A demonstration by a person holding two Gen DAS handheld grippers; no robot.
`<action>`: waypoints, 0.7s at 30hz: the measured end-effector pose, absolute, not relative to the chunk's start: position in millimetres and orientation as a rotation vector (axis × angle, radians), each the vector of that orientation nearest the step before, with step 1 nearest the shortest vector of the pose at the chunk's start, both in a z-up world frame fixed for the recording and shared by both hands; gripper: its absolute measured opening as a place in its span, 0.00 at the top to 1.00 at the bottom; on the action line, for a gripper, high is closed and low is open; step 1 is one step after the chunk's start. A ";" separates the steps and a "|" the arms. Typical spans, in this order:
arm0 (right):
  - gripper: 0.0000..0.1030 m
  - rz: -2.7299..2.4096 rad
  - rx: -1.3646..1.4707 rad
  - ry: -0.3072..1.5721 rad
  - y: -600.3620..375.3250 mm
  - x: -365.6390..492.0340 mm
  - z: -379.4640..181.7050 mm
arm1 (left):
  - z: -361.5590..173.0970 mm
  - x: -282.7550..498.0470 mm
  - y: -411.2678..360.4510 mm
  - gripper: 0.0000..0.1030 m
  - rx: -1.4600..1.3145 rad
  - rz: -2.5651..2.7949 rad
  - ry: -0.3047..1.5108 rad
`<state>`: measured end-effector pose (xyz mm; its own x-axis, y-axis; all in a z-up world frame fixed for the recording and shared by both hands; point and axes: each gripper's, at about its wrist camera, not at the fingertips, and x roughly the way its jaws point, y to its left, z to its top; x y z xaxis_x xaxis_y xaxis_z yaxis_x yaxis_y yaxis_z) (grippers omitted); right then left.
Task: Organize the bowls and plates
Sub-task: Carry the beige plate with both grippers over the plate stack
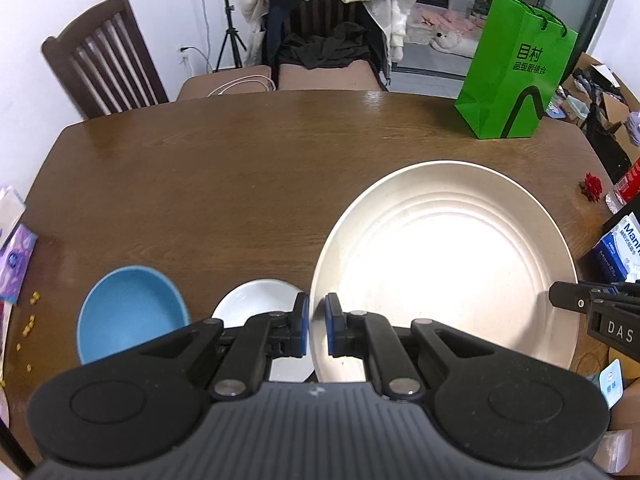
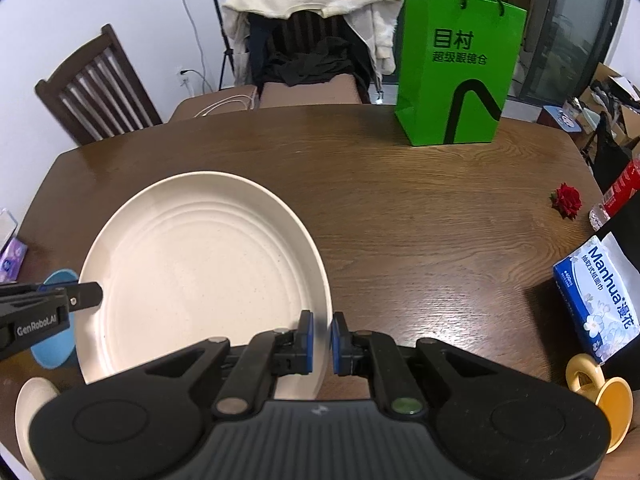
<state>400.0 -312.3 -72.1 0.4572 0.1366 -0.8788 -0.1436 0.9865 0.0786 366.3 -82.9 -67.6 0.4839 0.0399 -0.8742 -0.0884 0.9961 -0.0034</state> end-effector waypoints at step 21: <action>0.92 0.261 -0.057 1.088 -281.0 337.5 -68.4 | -67.2 292.3 -51.1 0.92 -0.108 0.143 1.085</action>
